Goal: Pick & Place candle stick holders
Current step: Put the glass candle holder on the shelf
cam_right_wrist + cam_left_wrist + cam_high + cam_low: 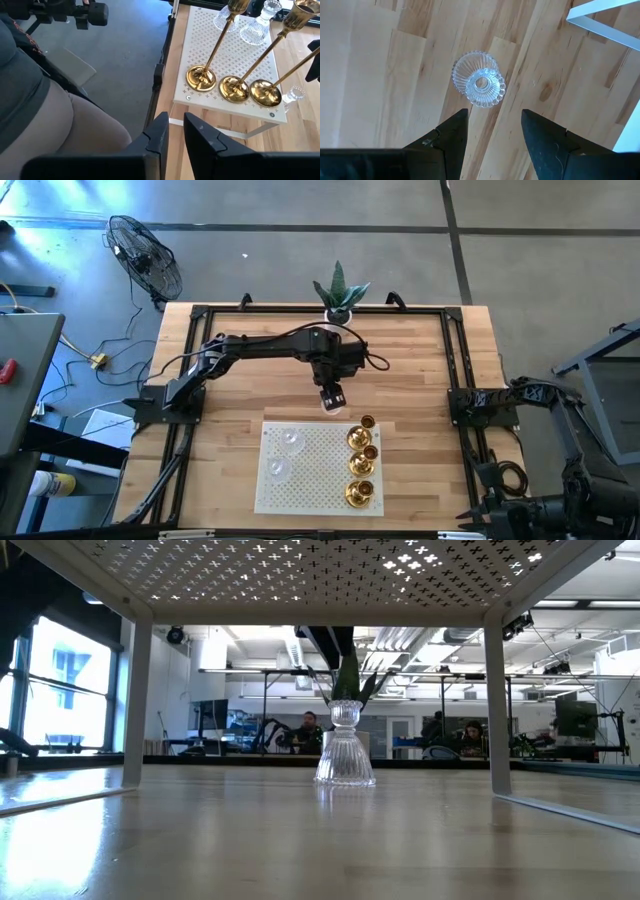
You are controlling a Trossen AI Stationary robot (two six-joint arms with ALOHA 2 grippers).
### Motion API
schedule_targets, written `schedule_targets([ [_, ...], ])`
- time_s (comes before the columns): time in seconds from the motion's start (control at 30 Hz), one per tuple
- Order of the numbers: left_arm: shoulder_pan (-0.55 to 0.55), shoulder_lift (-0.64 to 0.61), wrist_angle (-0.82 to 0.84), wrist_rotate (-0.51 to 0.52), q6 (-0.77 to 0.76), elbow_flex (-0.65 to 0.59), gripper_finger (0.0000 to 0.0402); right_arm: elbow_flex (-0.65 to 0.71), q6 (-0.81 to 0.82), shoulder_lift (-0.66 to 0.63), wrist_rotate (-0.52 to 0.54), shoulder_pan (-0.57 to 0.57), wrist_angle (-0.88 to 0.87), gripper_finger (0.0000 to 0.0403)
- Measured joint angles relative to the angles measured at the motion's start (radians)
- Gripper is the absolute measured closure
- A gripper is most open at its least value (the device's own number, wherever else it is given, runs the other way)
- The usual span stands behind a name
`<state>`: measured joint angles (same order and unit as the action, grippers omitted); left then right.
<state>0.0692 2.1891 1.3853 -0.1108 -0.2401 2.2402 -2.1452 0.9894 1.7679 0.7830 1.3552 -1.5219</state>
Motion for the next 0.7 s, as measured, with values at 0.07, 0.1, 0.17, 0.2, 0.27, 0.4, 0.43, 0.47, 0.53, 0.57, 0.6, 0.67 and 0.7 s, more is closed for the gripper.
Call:
schedule_targets([
  [0.07,0.0,0.0,0.0,0.0,0.0,0.0,0.0222,0.0,0.0,0.0,0.0,0.0,0.0,0.0353],
  [0.1,0.0,0.0,0.0,0.0,0.0,0.0,0.0222,0.0,0.0,0.0,0.0,0.0,0.0,0.0354],
  [0.17,0.0,0.0,0.0,0.0,0.0,0.0,0.0222,0.0,0.0,0.0,0.0,0.0,0.0,0.0356],
  [0.2,0.0,0.0,0.0,-0.001,0.0,0.0,0.0222,0.0,0.0,0.0,0.0,0.0,0.0,0.0356],
  [0.27,0.0,0.0,0.0,-0.003,0.0,0.0,0.0222,0.0,0.0,0.0,0.0,0.0,0.0,0.0356],
  [0.4,0.0,0.0,0.0,-0.003,0.0,0.0,0.0222,0.011,0.0,0.0,0.001,0.0,0.007,0.0353],
  [0.43,0.0,0.0,0.0,-0.003,0.0,0.0,0.0222,0.023,0.0,-0.003,0.001,0.0,0.01,0.0352],
  [0.47,0.0,0.0,0.0,-0.003,0.0,0.0,0.0222,0.037,0.0,-0.003,0.0,0.0,0.015,0.0351],
  [0.53,0.0,0.0,0.0,-0.006,0.0,0.0,0.0222,0.062,-0.001,-0.002,-0.004,0.0,0.018,0.035],
  [0.57,0.0,0.0,0.0,-0.006,0.0,0.0,0.0222,0.074,0.002,-0.002,-0.005,0.0,0.022,0.035],
  [0.6,0.0,0.0,0.001,-0.006,0.0,0.0,0.0222,0.084,0.007,-0.002,-0.005,0.0,0.024,0.0351],
  [0.67,0.0,0.0,0.003,-0.012,0.0,0.0,0.0222,0.095,0.021,-0.002,-0.007,0.0,0.028,0.0352],
  [0.7,0.0,0.0,0.005,-0.015,0.0,0.0,0.0222,0.1,0.023,-0.002,-0.007,0.0,0.032,0.0353],
])
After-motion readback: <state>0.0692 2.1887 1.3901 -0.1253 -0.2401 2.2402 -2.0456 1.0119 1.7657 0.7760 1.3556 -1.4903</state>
